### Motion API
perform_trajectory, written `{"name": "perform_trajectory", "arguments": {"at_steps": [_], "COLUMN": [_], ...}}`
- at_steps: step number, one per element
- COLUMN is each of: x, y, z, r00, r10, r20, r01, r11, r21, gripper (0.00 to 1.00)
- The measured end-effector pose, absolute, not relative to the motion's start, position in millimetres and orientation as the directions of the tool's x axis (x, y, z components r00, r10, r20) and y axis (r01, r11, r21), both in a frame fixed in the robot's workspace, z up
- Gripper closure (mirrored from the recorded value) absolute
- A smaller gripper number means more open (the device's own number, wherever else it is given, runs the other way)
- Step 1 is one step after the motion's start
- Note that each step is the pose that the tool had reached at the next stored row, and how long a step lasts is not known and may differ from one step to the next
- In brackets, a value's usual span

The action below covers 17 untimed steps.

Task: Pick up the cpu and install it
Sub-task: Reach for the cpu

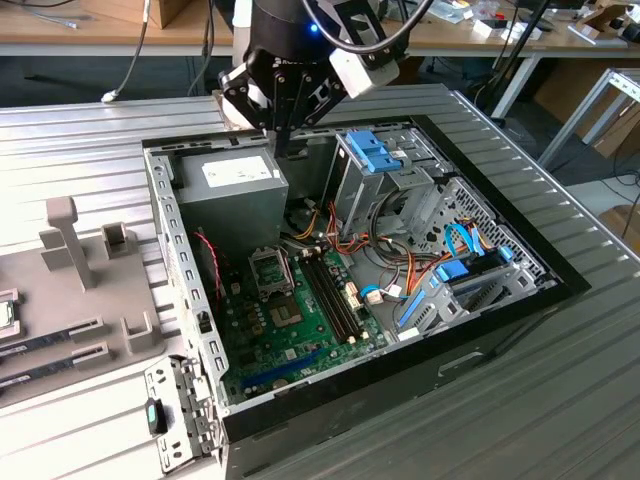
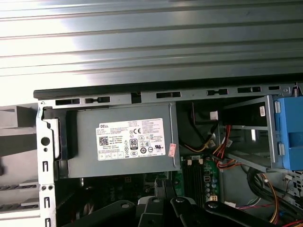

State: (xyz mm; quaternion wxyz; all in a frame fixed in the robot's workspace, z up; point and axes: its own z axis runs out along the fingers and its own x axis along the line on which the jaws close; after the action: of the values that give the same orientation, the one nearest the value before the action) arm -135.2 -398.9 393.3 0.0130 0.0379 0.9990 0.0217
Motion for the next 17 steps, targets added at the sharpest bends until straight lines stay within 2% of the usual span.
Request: {"name": "perform_trajectory", "arguments": {"at_steps": [17], "x": [-138.0], "y": [-401.5], "z": [393.3], "r00": [-0.997], "r10": [0.076], "r20": [-0.024], "r01": [0.075], "r11": [0.996], "r21": [0.044], "gripper": [0.89]}}
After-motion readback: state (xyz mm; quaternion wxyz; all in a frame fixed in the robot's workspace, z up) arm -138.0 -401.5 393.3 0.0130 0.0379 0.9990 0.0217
